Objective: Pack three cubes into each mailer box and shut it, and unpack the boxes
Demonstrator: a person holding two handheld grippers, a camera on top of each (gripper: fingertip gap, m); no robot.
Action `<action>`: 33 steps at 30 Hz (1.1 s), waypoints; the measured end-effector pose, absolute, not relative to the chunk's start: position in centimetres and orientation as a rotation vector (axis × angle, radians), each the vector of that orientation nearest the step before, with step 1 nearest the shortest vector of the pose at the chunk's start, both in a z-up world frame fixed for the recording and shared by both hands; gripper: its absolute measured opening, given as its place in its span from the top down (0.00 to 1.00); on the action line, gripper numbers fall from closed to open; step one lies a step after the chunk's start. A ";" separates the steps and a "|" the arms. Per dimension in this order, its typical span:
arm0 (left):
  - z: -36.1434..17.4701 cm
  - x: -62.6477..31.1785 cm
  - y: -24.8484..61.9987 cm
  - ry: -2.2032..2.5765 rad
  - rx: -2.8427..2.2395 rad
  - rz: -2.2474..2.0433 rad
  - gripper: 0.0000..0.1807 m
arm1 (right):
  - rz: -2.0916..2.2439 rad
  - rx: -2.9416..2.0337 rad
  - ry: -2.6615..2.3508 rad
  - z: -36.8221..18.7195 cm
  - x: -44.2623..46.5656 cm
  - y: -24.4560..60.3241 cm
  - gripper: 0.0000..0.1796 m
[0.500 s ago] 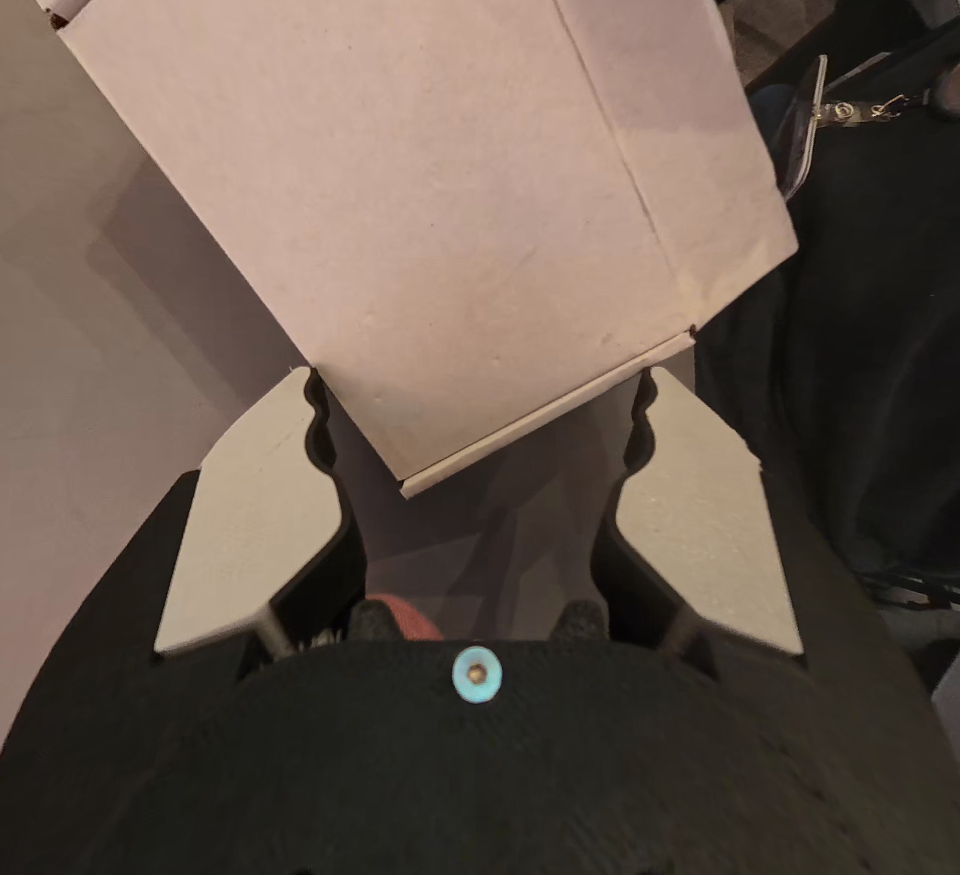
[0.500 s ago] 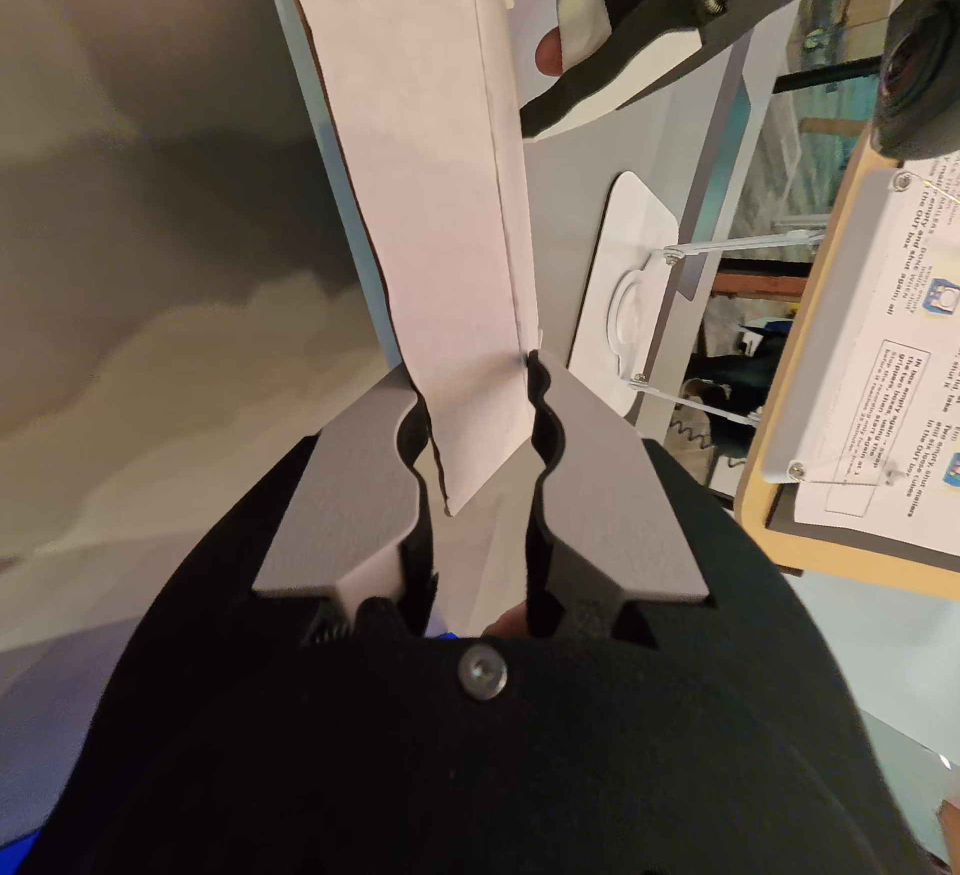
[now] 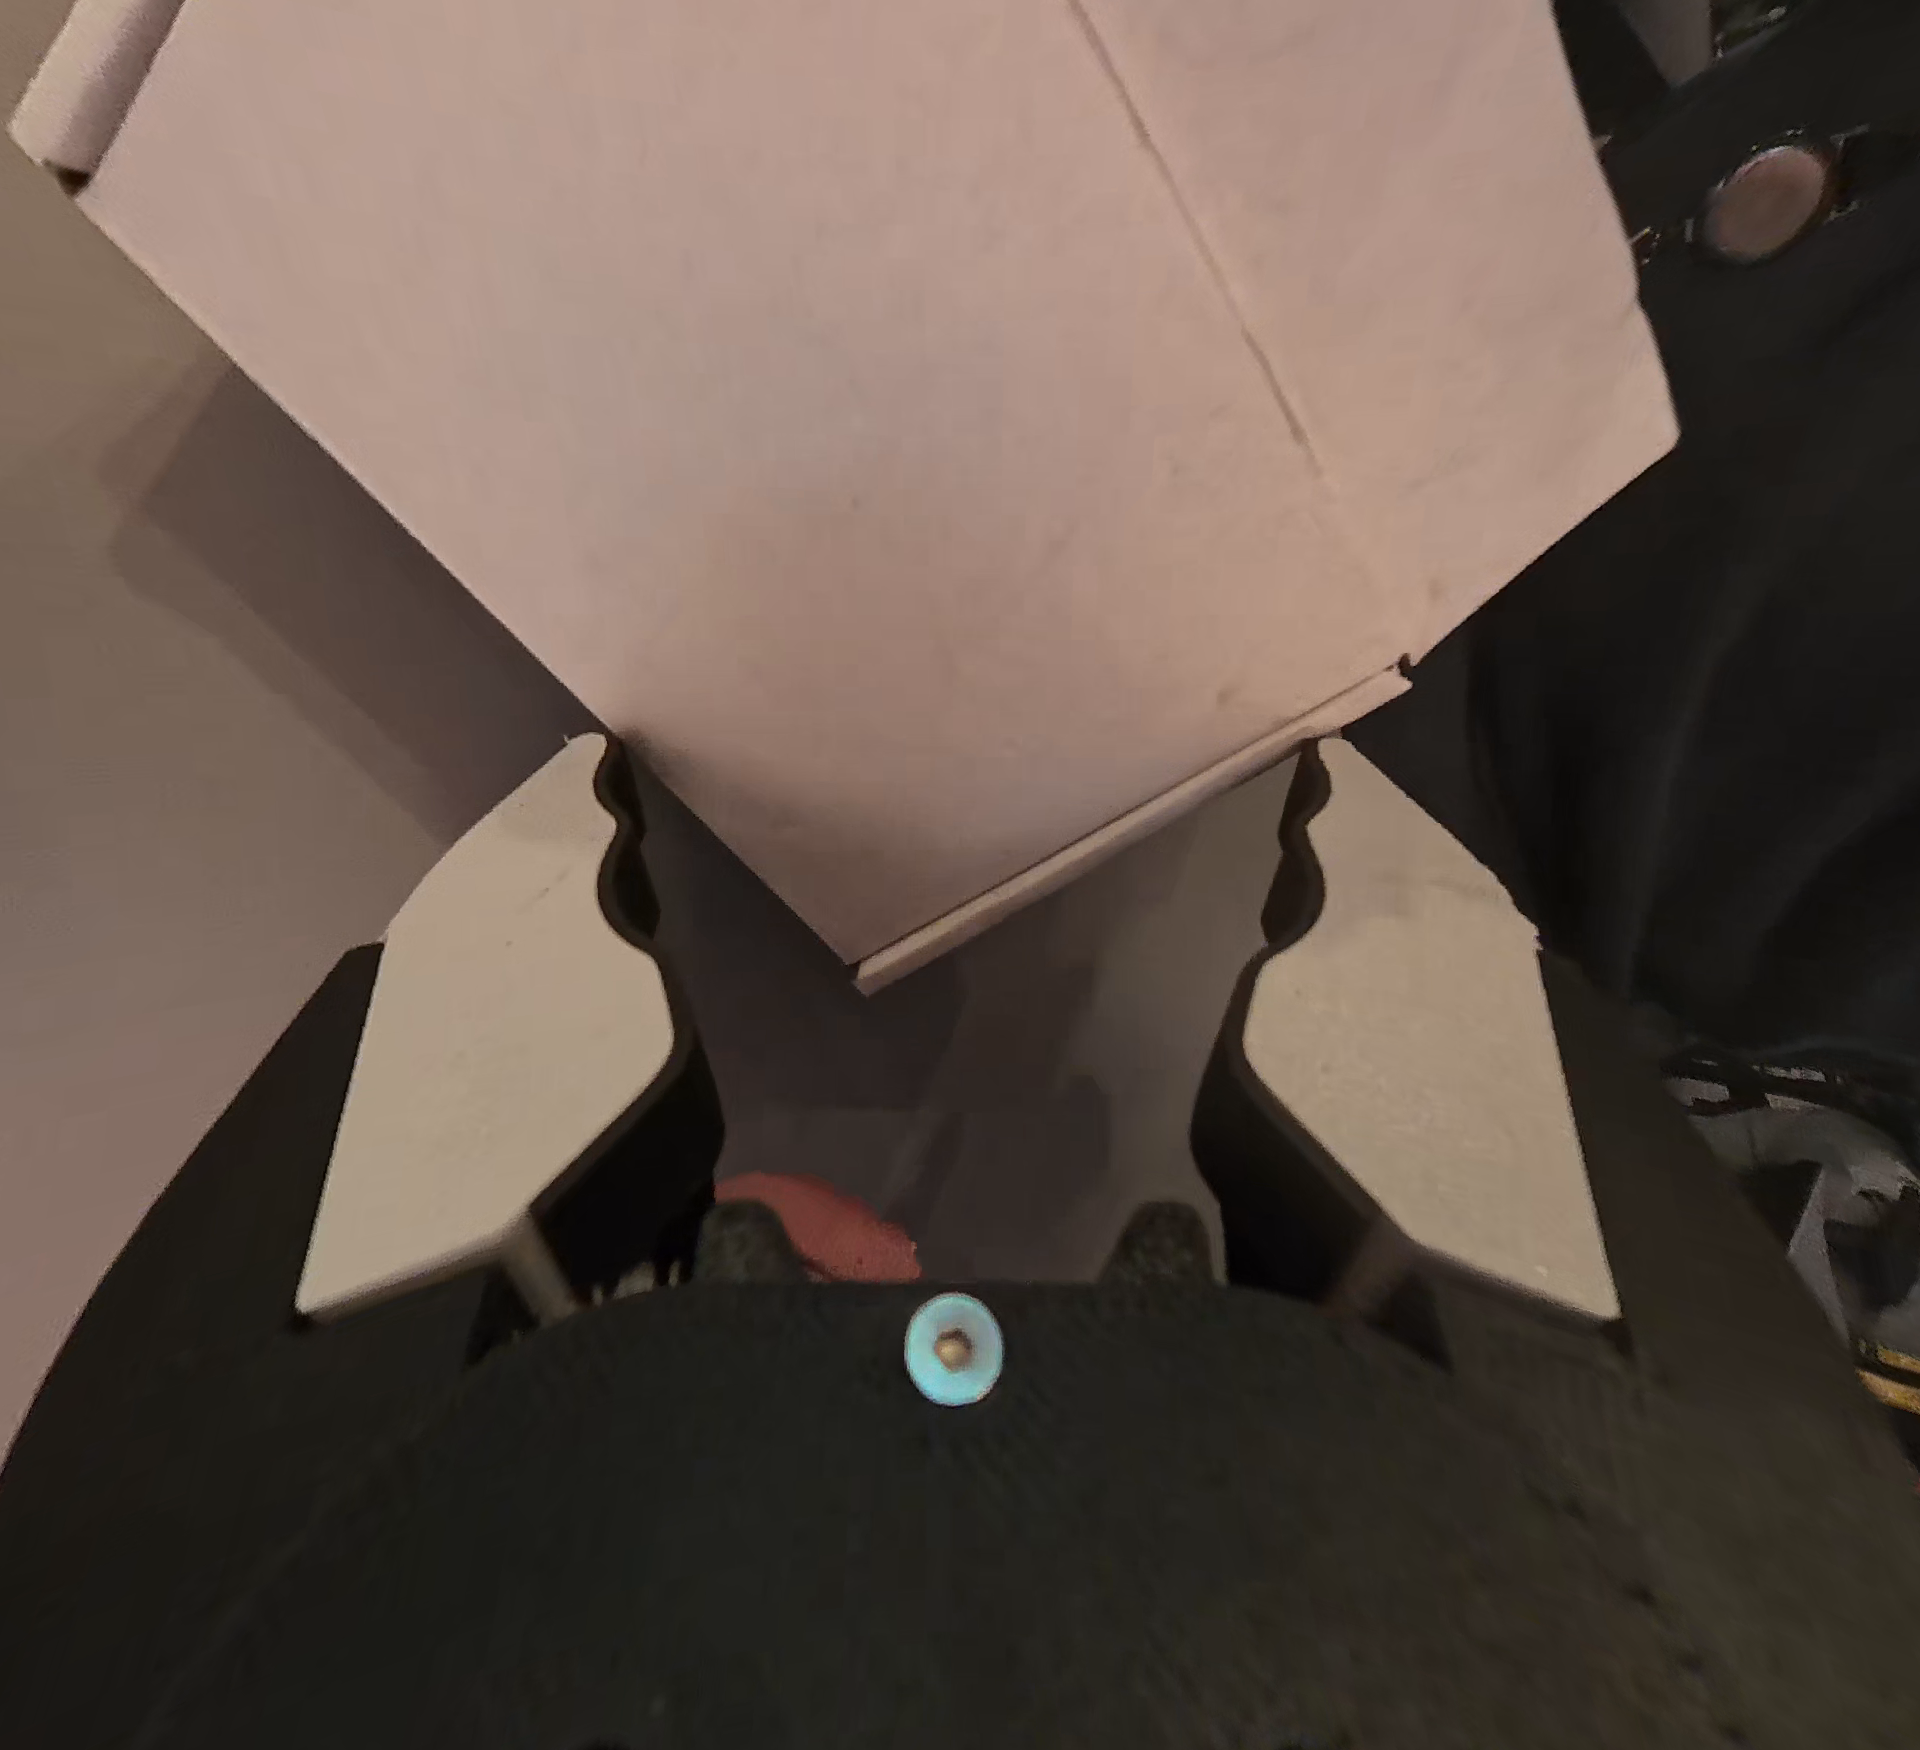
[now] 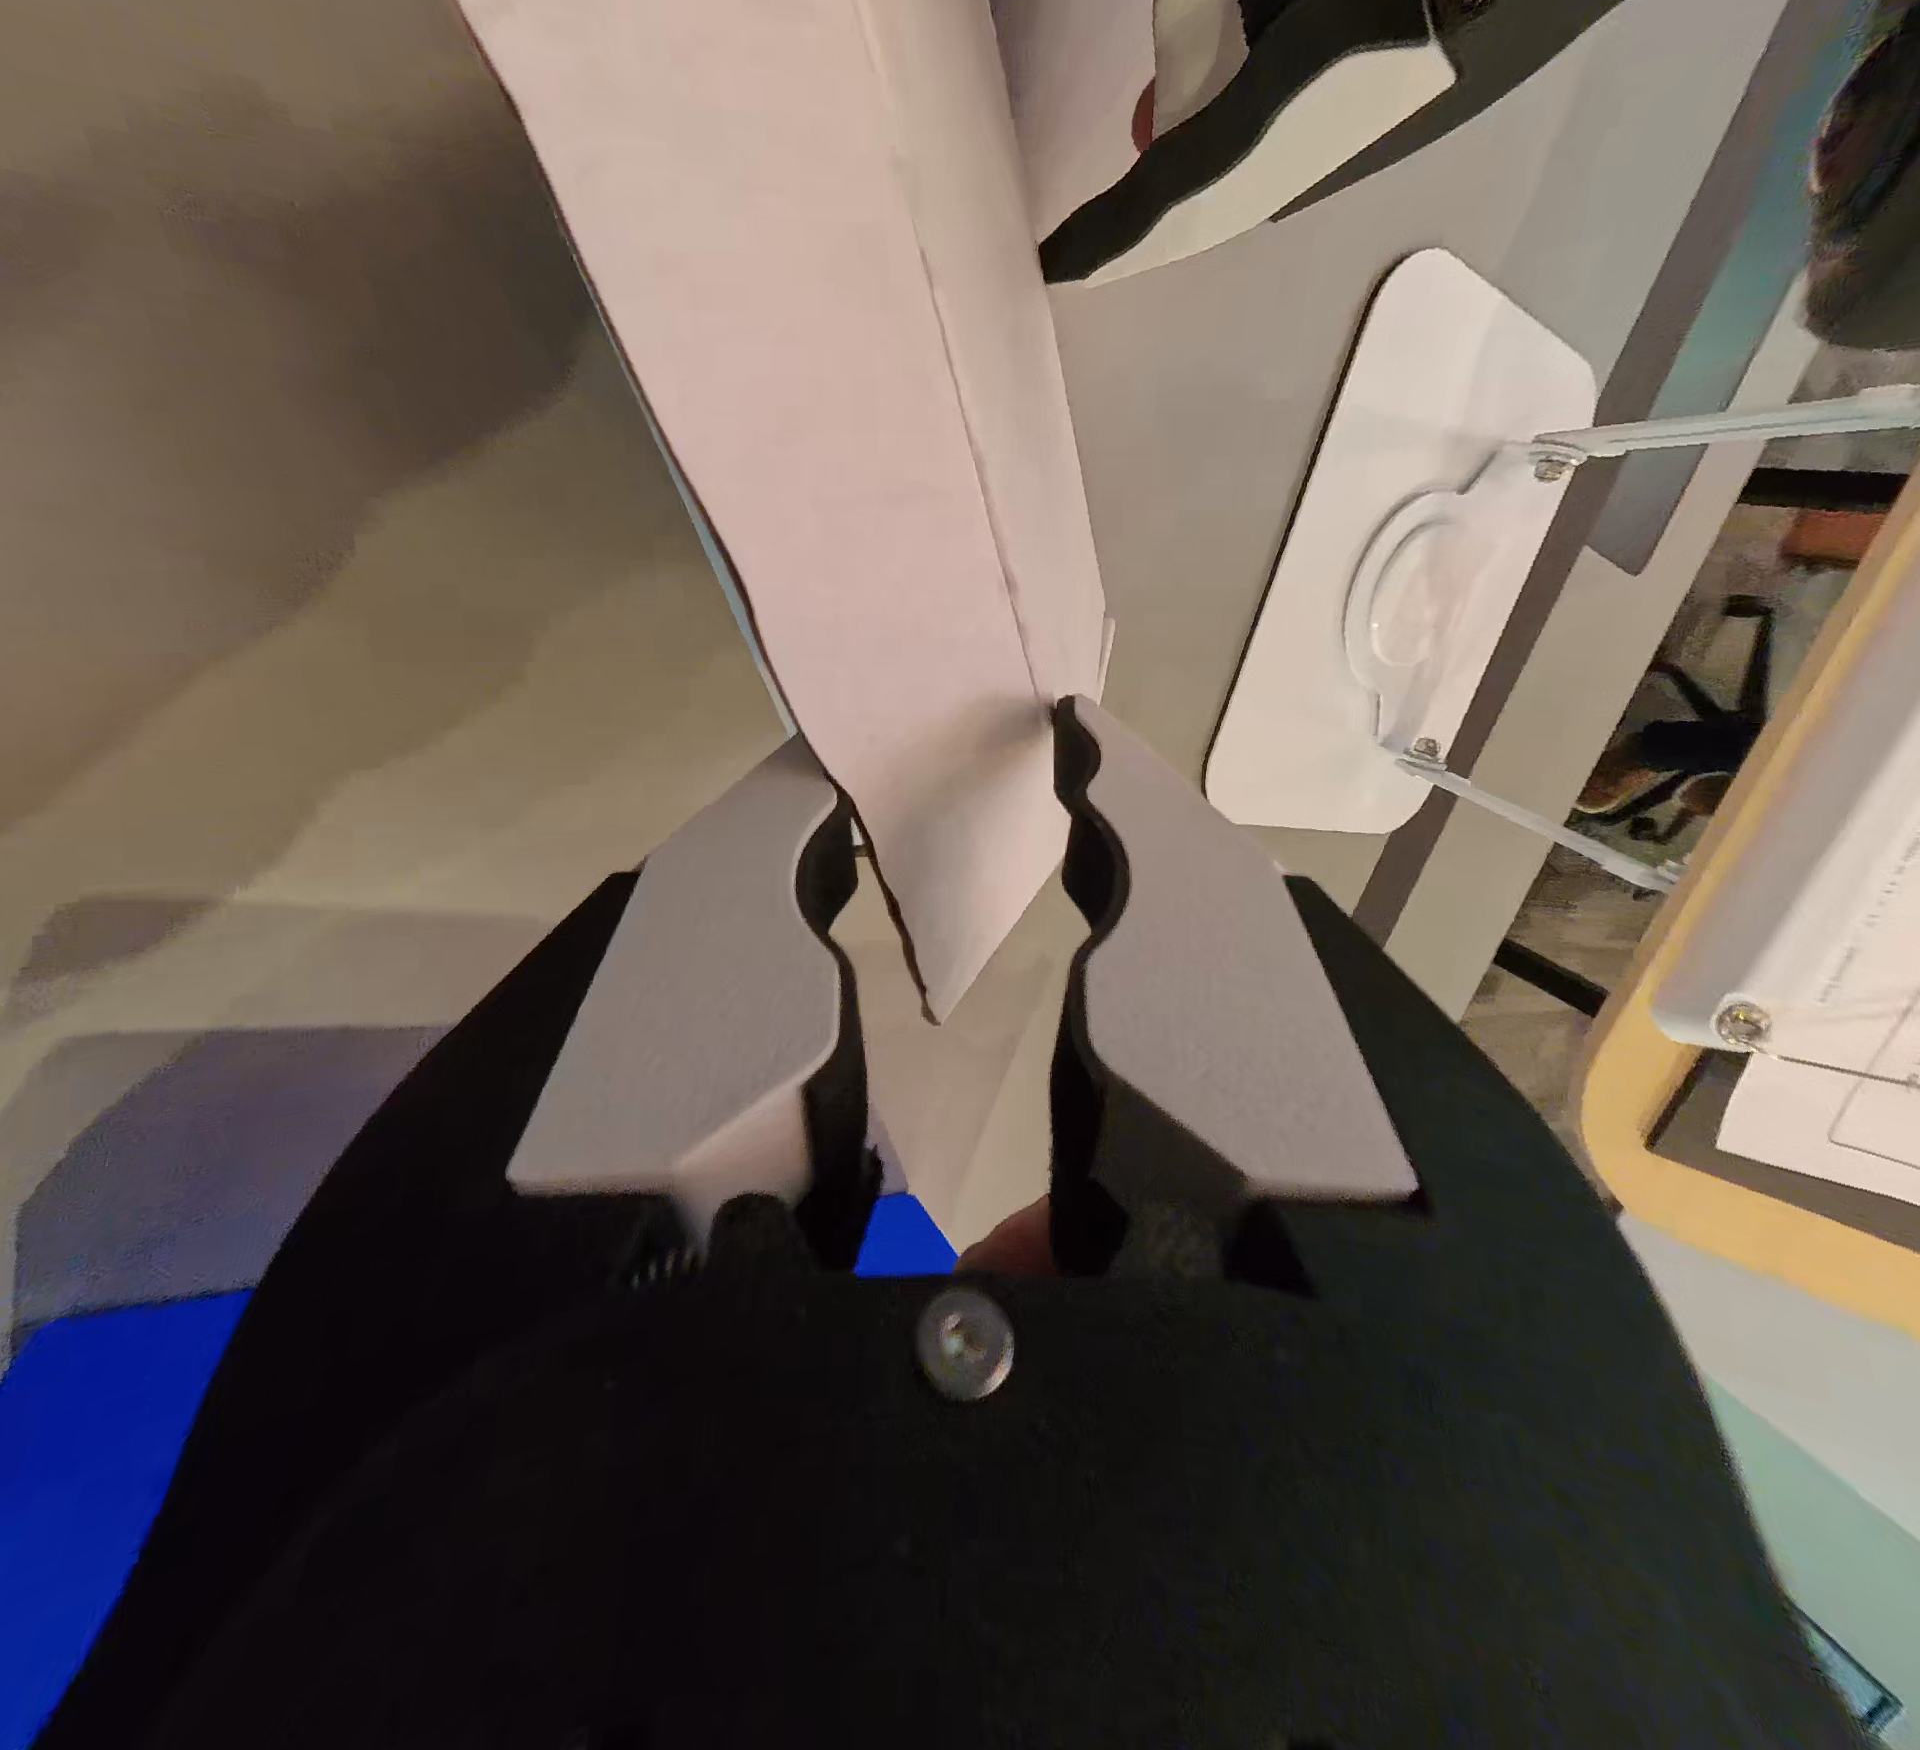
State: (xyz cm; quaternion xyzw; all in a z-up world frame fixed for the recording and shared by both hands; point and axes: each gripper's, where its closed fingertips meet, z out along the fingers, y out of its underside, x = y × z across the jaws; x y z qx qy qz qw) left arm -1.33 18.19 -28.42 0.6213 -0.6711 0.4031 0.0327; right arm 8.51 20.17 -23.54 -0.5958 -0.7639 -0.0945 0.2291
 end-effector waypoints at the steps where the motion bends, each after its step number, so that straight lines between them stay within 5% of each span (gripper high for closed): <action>1: -28.3 -1.3 18.4 -2.065 1.921 1.253 0.37 | -0.254 -1.642 -2.123 -23.5 8.4 20.5 0.81; 20: -27.1 -5.3 22.7 -2.229 2.090 0.911 0.57 | -0.265 -1.709 -2.166 -22.4 4.8 27.5 0.85; 24: -26.7 -6.2 22.0 -2.274 2.284 0.723 0.52 | -0.269 -1.722 -2.183 -22.5 4.4 28.0 0.86; 28: -26.3 -4.7 20.0 -2.270 2.577 0.677 0.37 | -0.262 -1.749 -2.177 -22.6 4.1 28.3 0.86; 33: -28.3 -1.7 21.5 -2.161 3.088 0.431 0.41 | -0.304 -1.776 -2.174 -22.7 3.9 28.5 0.87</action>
